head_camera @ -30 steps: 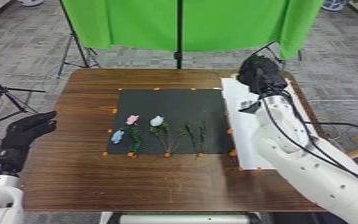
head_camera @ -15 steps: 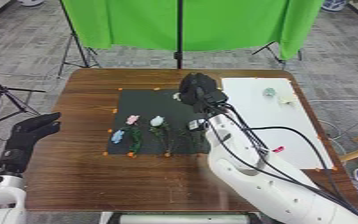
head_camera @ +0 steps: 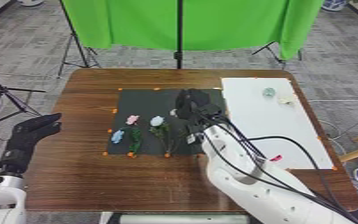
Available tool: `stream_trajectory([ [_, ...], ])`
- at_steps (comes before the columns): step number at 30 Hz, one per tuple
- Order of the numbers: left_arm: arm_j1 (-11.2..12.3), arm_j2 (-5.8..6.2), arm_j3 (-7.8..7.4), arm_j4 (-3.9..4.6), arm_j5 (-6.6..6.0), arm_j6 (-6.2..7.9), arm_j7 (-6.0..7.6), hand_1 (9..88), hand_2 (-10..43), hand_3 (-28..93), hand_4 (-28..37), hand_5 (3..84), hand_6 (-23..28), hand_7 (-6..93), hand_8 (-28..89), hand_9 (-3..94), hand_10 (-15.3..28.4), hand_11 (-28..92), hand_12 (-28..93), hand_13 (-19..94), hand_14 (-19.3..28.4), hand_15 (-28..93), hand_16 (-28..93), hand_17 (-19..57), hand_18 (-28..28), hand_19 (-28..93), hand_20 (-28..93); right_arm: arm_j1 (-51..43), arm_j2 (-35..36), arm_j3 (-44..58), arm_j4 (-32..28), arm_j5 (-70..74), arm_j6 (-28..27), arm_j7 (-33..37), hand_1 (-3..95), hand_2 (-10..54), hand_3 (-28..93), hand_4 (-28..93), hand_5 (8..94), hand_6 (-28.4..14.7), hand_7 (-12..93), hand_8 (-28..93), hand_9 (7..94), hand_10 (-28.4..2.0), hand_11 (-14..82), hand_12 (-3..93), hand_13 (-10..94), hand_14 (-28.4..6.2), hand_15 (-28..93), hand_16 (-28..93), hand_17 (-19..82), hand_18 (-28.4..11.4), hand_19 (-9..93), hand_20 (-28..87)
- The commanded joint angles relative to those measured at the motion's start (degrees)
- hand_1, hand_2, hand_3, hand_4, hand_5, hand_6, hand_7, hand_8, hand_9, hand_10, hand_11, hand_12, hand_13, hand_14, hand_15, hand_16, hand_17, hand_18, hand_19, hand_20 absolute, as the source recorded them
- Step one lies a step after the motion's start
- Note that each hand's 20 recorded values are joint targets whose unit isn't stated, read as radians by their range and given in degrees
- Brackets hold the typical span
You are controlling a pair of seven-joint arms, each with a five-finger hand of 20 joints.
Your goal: Arrange flowers
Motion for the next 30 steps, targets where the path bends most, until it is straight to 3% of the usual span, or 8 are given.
stream_trajectory([
  [1, 0.23, -0.34, 0.16, 0.57, 0.97, -1.22, -0.84, 40.0, 7.6, 64, -16.3, 48.6, 5.2, 13.3, -7, 45.2, 13.6, 23, 12, 39, 17.2, 24, -1, 14.0, 12.9, 16, 24, -1.07, -0.37, -0.91, -0.14, 0.50, -2.69, -1.21, 54.6, -9.5, 58, -17, 79.9, 1.0, 23, 7, 85.2, -9.7, 25.0, 44.4, 88, -1.9, 63, 38, 62, -14.7, 93, 61],
  [4, 0.44, -0.31, 0.07, 0.47, 2.31, -1.68, -1.16, 39.9, 7.6, 64, -16.3, 48.5, 5.2, 13.3, -7, 45.2, 13.6, 23, 12, 39, 17.1, 24, -1, 14.0, 12.9, 16, 24, -1.45, -0.26, -0.93, -0.22, 0.75, -3.78, -1.62, 53.8, -9.5, 57, -16, 79.2, 0.8, 23, 7, 84.4, -10.2, 26.0, 43.2, 88, -2.1, 64, 38, 61, -14.7, 93, 61],
  [8, -0.23, -0.07, 0.34, 0.67, 2.81, -2.44, -1.58, 39.9, 7.6, 64, -16.4, 48.3, 5.0, 13.4, -7, 45.1, 13.6, 23, 12, 39, 17.1, 24, -1, 13.9, 12.8, 16, 23, -1.59, -0.22, -0.84, -0.33, 1.04, -4.15, -1.90, 52.6, -9.5, 55, -15, 78.3, 0.6, 23, 7, 82.8, -10.6, 29.1, 40.0, 88, -2.3, 64, 38, 61, -14.8, 93, 61],
  [13, 0.06, -0.11, 0.03, 0.57, 2.55, -2.56, -1.53, 39.8, 7.5, 64, -16.2, 48.2, 4.9, 13.6, -7, 45.0, 13.5, 23, 12, 39, 17.1, 24, -1, 13.8, 12.8, 16, 23, -1.44, -0.02, -0.68, -0.38, 1.16, -4.73, -1.95, 49.1, -9.5, 56, -16, 77.2, 0.4, 22, 7, 80.5, -11.1, 33.7, 34.0, 87, -2.5, 64, 38, 61, -14.9, 93, 61],
  [30, 0.53, -0.80, -0.44, 0.38, 2.41, -2.32, -0.76, 40.0, 7.3, 65, -16.1, 48.2, 4.9, 13.5, -7, 45.0, 13.5, 23, 12, 39, 17.1, 24, -1, 13.6, 12.9, 16, 23, 0.57, 1.06, 1.25, -0.95, 1.97, -4.46, -1.73, 44.3, -9.5, 61, -17, 74.8, 0.4, 21, 5, 79.2, -11.0, 35.7, 30.2, 87, -2.7, 64, 38, 60, -15.1, 93, 60],
])
